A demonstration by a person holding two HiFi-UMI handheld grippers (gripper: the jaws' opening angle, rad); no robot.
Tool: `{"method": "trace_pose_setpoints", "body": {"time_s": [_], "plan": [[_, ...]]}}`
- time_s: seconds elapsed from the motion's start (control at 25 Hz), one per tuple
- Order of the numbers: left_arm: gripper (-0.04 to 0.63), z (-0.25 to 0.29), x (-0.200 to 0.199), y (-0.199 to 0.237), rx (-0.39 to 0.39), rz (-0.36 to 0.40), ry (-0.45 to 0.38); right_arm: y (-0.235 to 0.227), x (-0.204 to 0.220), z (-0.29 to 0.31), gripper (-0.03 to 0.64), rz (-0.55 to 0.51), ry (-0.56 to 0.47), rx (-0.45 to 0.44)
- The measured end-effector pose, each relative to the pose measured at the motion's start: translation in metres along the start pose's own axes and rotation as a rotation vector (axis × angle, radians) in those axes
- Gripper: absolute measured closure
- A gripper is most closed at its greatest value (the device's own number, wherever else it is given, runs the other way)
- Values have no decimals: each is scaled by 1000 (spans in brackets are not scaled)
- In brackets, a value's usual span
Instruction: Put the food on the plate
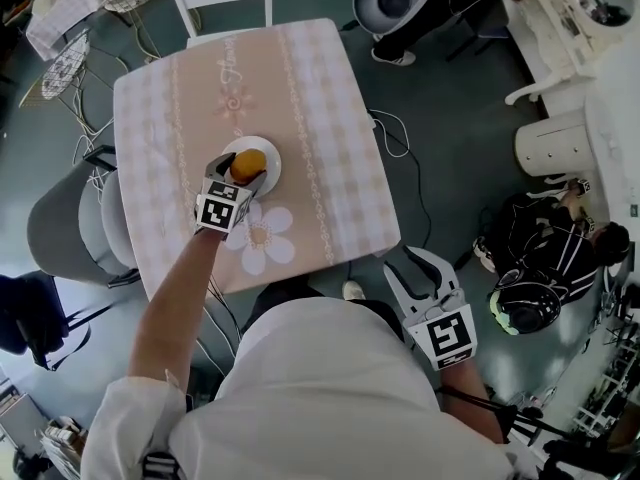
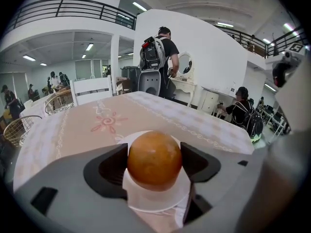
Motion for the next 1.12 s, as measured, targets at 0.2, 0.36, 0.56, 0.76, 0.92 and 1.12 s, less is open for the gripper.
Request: {"method": "trace_pose_setpoints", "body": {"time_s": [0.2,0.36,0.56,0.76,0.92,1.12], "plan": [[247,4,7,0,-4,14,29,1,-1,-1,465,-16,0,2],[247,4,10,2,-6,15,38,1,3,-3,465,-7,10,5],[245,4,11,3,-15,14,47,1,2,-6,465,-7,12,5],[220,0,10,1,-33,19,52,-1,9,-9,465,4,17,5],[212,-4,9,-2,-43,21,47,-4,11,-13,465,-12,10,6],[203,-17,7,-7,-61,2,21,-6,19,-18,465,-19,0,-8]]}}
Point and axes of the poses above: the fingertips, and each gripper's own axes: z forward along the fingers, y to its left, x out of its underside, the point moved 3 cm from there along -z, backward along the fingers, and after that the axes turned 12 degrees about y, right-handed, at the moved point
